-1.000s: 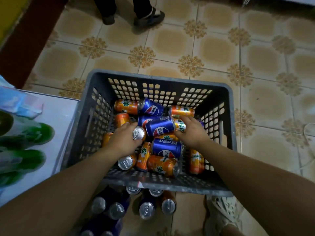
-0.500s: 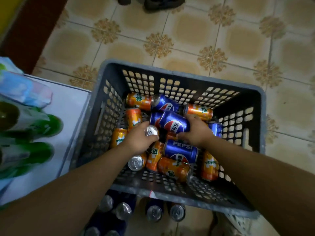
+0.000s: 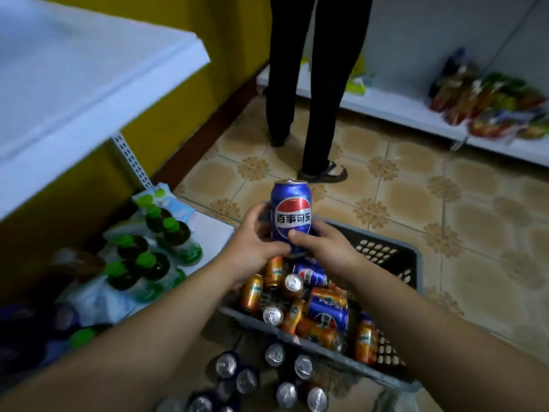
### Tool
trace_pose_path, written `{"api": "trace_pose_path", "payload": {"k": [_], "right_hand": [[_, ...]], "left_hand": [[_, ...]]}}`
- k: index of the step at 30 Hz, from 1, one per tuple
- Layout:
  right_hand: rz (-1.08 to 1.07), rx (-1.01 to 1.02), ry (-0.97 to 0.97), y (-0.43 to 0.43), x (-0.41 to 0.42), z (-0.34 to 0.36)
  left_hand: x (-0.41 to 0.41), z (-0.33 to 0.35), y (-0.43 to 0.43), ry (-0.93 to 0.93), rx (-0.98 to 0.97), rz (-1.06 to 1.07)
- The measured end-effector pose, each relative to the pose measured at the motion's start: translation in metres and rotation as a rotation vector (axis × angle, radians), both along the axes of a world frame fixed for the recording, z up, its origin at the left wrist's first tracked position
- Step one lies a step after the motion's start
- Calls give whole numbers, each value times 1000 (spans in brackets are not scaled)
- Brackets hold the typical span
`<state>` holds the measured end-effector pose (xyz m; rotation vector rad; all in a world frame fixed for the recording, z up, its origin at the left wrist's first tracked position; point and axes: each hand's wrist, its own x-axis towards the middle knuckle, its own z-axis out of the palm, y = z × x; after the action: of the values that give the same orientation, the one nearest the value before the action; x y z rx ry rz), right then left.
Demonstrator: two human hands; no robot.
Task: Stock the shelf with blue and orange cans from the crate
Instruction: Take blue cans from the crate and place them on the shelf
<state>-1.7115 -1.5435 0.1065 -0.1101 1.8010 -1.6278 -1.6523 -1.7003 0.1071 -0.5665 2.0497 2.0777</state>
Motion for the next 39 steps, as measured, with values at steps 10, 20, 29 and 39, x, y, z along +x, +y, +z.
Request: {"api": "trace_pose_path", "payload": {"k": [10,20,29,39], "right_hand": [[128,-103,393,-79,102,190],[378,-280,546,-172,244,279],[687,-318,542,-258,391,269],[917,-412,503,-316,503,253]], "left_hand": [[150,161,-46,283,-206,220],[331,244,-109,223,-456,470],[566,236,-176,-423,-1140,566],[759,229,-193,-889,-1076,706]]}}
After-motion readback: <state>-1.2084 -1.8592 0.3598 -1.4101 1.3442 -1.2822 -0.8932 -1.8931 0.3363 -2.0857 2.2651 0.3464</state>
